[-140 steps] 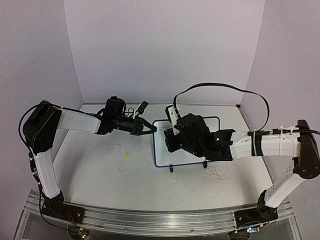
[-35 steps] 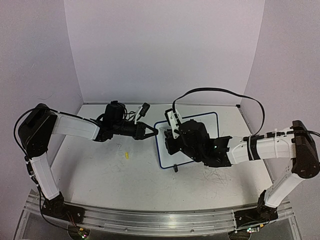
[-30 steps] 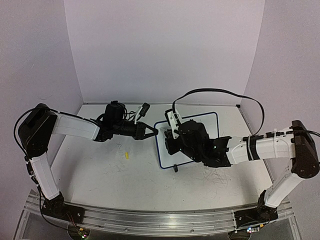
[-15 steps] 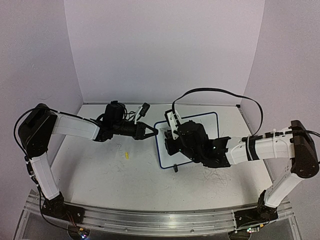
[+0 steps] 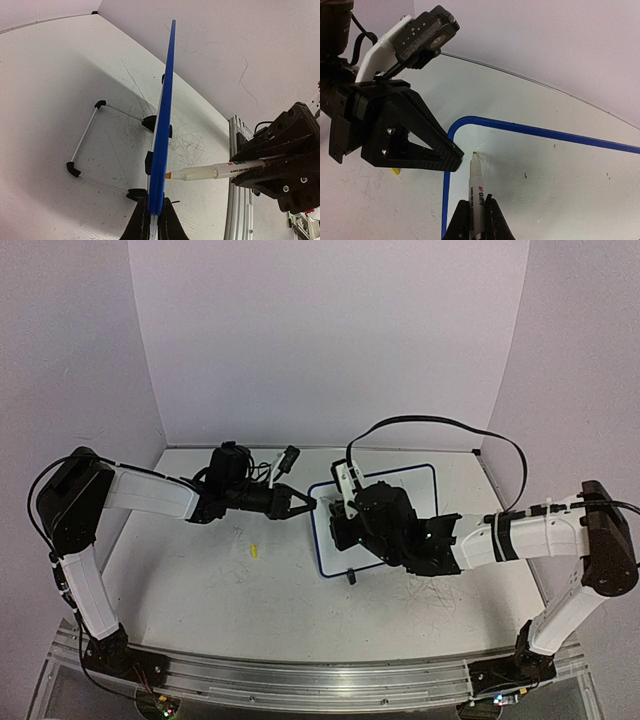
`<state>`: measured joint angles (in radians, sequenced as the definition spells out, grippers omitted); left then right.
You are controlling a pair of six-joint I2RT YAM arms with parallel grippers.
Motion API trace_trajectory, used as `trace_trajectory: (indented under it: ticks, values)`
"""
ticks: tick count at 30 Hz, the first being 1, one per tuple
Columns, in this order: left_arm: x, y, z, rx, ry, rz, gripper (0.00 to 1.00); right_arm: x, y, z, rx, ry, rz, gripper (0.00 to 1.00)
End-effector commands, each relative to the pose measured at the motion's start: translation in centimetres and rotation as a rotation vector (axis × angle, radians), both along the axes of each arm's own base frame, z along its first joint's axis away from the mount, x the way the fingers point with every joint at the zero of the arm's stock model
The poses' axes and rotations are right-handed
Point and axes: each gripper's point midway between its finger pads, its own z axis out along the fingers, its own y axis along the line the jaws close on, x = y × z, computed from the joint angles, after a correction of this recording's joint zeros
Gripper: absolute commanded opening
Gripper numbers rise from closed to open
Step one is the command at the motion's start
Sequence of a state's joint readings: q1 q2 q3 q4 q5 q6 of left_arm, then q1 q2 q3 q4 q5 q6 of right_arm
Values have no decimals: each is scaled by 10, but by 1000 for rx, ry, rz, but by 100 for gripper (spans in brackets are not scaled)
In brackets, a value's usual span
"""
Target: Write a sentence on the whiteboard
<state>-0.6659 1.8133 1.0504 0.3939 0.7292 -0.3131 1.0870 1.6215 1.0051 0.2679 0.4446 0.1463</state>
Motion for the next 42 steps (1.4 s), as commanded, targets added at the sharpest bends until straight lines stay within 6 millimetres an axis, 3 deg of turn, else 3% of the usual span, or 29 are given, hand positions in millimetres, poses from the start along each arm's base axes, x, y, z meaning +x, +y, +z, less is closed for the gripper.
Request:
trace_trajectory:
  ticks: [1, 9, 16, 20, 42]
  values:
    - [-11, -3, -7, 20, 21, -36, 0, 0, -11, -8, 0, 20, -37, 0]
    - [-11, -4, -6, 19, 19, -38, 0, -3, -18, -12, 4, 36, -48, 0]
    - [-11, -3, -6, 19, 16, -36, 0, -8, -8, 24, 90, 8, 17, 0]
    - [-10, -3, -5, 18, 13, -36, 0, -6, -14, 32, 110, -7, 3, 0]
    - [-12, -4, -4, 15, 11, -43, 0, 7, -9, 25, 95, -10, -24, 0]
